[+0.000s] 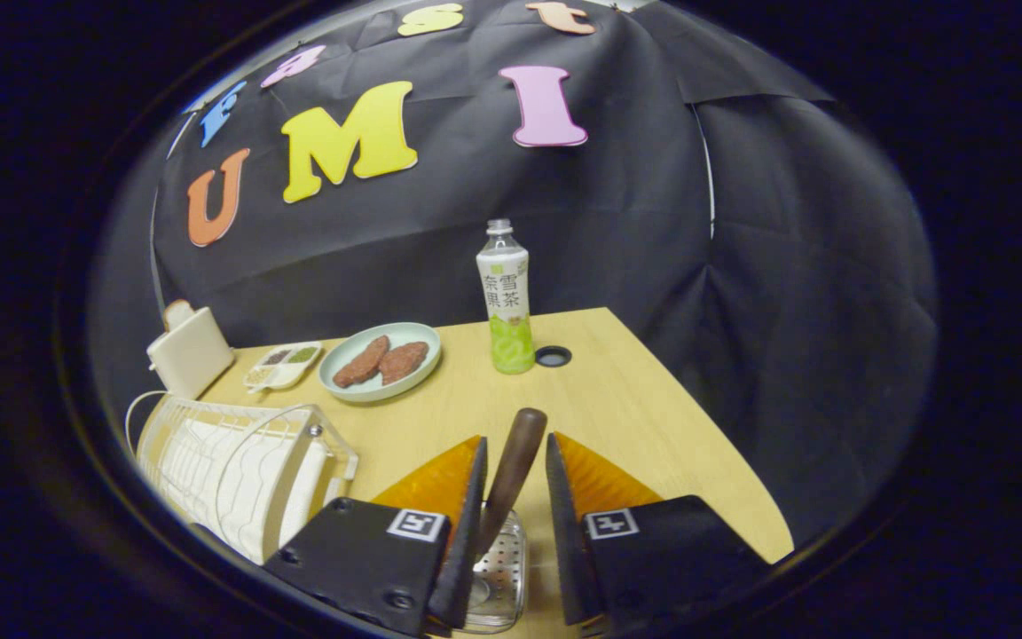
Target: Take the plate from the dish rack, then take the spoon from the basket and place it into the plate.
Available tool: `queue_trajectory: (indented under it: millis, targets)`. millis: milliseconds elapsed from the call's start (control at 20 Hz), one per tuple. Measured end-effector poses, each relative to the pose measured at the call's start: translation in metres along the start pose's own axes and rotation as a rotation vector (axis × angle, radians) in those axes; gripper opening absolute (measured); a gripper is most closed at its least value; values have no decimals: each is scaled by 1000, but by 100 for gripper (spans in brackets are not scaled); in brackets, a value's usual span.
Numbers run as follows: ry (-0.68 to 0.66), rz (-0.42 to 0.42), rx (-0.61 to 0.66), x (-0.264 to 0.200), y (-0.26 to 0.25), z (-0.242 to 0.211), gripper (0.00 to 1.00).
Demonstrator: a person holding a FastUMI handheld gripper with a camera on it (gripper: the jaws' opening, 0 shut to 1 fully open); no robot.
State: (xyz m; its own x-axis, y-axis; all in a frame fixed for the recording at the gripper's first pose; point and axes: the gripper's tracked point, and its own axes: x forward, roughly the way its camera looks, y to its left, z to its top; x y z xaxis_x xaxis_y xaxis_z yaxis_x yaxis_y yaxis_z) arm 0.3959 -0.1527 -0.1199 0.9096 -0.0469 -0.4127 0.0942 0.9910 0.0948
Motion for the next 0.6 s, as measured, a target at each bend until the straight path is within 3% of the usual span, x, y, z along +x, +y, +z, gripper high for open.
queue_trajectory:
  millis: [50, 100, 250, 600]
  targets:
    - [-16, 28, 12, -3, 5, 2, 27]
    - [-38, 56, 26, -8, 11, 5, 24]
    - [-83, 35, 22, -21, 9, 11, 14]
    - [-233, -11, -32, -69, 14, 49, 12]
